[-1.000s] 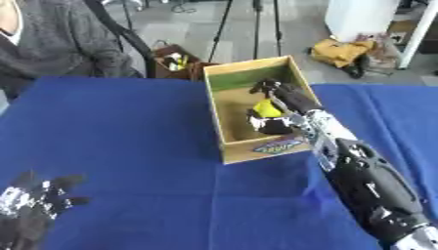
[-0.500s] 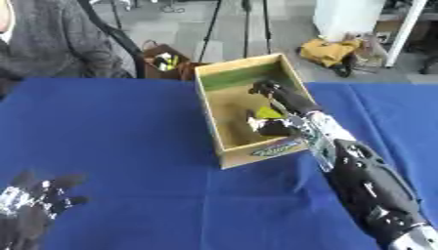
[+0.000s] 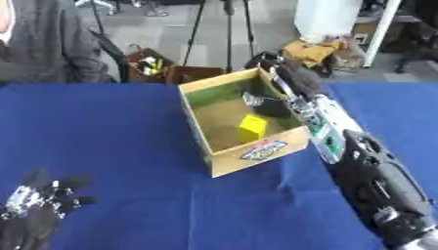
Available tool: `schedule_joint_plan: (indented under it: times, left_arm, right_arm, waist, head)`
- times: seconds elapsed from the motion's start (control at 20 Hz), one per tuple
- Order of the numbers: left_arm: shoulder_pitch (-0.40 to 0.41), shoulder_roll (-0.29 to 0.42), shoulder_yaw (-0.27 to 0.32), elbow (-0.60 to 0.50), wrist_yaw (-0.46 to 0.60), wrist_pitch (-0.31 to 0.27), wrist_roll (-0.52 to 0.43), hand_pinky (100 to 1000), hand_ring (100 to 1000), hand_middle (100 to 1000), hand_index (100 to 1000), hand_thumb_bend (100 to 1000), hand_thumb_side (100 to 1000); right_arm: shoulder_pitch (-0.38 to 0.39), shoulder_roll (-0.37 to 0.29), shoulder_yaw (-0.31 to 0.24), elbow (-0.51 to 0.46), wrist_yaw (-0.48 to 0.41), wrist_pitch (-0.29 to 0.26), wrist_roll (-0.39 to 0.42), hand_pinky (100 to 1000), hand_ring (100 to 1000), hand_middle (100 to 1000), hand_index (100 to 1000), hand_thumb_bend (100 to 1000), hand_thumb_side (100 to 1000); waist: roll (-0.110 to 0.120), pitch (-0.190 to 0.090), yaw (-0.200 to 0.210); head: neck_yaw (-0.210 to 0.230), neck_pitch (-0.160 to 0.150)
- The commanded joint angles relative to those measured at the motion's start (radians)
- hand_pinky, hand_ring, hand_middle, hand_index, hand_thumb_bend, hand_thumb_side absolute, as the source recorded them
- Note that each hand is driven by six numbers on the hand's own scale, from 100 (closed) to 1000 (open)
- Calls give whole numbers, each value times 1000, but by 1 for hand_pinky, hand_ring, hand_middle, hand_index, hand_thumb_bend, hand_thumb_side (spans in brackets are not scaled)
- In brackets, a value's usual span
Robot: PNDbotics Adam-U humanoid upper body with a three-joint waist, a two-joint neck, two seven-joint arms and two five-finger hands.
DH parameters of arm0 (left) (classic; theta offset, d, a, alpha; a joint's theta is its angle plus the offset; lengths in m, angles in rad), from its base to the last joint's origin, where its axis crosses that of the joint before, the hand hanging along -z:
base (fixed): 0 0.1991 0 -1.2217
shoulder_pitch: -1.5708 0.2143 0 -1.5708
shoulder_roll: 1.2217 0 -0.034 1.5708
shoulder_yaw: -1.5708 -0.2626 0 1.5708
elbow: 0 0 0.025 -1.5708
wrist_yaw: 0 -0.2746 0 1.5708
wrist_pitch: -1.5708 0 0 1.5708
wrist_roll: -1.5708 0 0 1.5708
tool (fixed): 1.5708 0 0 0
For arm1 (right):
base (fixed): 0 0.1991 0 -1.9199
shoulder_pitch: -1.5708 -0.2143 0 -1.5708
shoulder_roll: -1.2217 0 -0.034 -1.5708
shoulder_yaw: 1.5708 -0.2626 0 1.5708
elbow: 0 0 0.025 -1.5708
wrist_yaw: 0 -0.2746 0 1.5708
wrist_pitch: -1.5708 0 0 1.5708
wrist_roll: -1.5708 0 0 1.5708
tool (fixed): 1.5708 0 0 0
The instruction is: Pick up objects on the table and place them in the box.
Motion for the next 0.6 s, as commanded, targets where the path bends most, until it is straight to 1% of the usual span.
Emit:
schedule_joint_plan:
  times: [0.05,0.1,0.2,0.25,0.35,0.4,0.6]
  left_arm:
    - [-4,11,31,-14,-2,-7,24,730,938,700,658,276,1000]
    - [-4,13,41,-15,-3,-10,32,730,938,700,658,276,1000]
    - [-3,19,60,-18,-3,-14,51,730,938,700,658,276,1000]
    - [-2,22,69,-20,-3,-16,60,730,938,700,658,275,1000]
    - [-3,26,80,-22,-4,-19,73,730,938,700,657,274,1000]
    - [-3,28,83,-23,-5,-20,77,730,938,700,657,273,1000]
    - [-4,31,90,-26,-6,-22,86,730,939,700,657,270,1000]
  right_arm:
    - [40,14,19,-101,-59,-11,-51,700,866,738,758,100,748]
    - [65,26,25,-126,-74,-8,-61,692,869,721,738,100,793]
    - [114,59,30,-176,-105,9,-66,689,872,711,720,100,814]
    - [139,76,27,-201,-120,20,-64,684,872,701,715,100,837]
    - [188,104,14,-250,-150,48,-45,681,872,695,710,100,849]
    - [212,112,9,-274,-165,62,-33,676,870,689,706,100,871]
    - [312,137,-8,-350,-226,123,10,672,869,682,700,100,897]
  waist:
    - [4,-20,-25]
    - [6,-18,-40]
    - [10,-14,-78]
    - [13,-12,-98]
    - [21,-8,-133]
    - [24,-6,-144]
    - [36,-1,-187]
  head:
    - [48,13]
    - [66,14]
    - [102,16]
    - [121,19]
    - [155,24]
    - [165,26]
    - [187,37]
